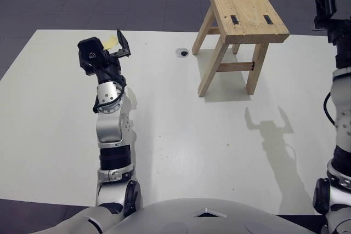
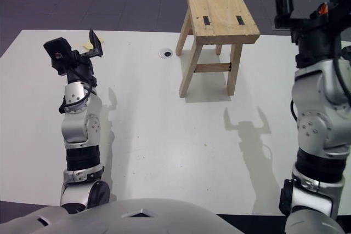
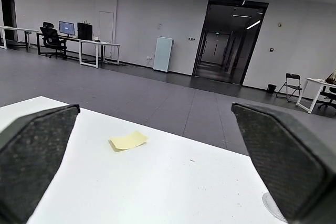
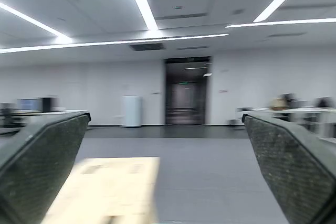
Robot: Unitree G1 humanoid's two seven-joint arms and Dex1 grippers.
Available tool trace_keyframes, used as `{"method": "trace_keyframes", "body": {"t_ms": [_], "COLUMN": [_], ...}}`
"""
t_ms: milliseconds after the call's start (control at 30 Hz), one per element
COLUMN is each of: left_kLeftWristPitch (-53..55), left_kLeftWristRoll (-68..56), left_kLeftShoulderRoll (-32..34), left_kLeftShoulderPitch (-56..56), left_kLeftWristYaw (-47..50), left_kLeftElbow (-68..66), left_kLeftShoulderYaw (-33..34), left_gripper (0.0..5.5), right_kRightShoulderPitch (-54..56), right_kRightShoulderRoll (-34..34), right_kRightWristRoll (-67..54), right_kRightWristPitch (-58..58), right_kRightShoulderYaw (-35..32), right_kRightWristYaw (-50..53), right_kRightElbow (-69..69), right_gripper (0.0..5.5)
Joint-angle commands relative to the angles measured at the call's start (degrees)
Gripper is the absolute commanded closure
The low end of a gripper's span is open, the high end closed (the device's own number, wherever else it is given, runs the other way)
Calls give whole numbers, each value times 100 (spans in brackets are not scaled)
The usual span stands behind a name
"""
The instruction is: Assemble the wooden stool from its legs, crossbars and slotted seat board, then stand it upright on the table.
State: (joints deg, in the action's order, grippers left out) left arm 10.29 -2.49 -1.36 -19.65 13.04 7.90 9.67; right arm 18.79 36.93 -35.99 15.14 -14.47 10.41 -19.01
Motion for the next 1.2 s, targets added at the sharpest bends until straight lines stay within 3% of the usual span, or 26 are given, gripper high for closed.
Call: {"method": "trace_keyframes", "body": {"t_ms": [33,233,567,1200], "left_kLeftWristPitch": [-156,-317,-730,-998], "left_kLeftWristRoll": [-19,47,-2,75], "left_kLeftShoulderRoll": [139,342,792,668], "left_kLeftShoulderPitch": [-473,-556,-923,-841], "left_kLeftWristYaw": [118,-57,-193,-42], "left_kLeftElbow": [-336,-609,-1173,-1227], "left_kLeftShoulderYaw": [217,234,413,329], "left_gripper": [10,10,10,10], "right_kRightShoulderPitch": [514,681,1012,1417], "right_kRightShoulderRoll": [-740,-1309,-1538,-1865], "right_kRightWristRoll": [2363,3212,3655,3740], "right_kRightWristPitch": [-985,-1688,-1883,-2018], "right_kRightShoulderYaw": [448,316,-10,-85], "right_kRightWristYaw": [1419,1714,1645,1224], "right_kRightElbow": [1803,2276,2537,2859], "right_gripper": [13,13,13,13]}}
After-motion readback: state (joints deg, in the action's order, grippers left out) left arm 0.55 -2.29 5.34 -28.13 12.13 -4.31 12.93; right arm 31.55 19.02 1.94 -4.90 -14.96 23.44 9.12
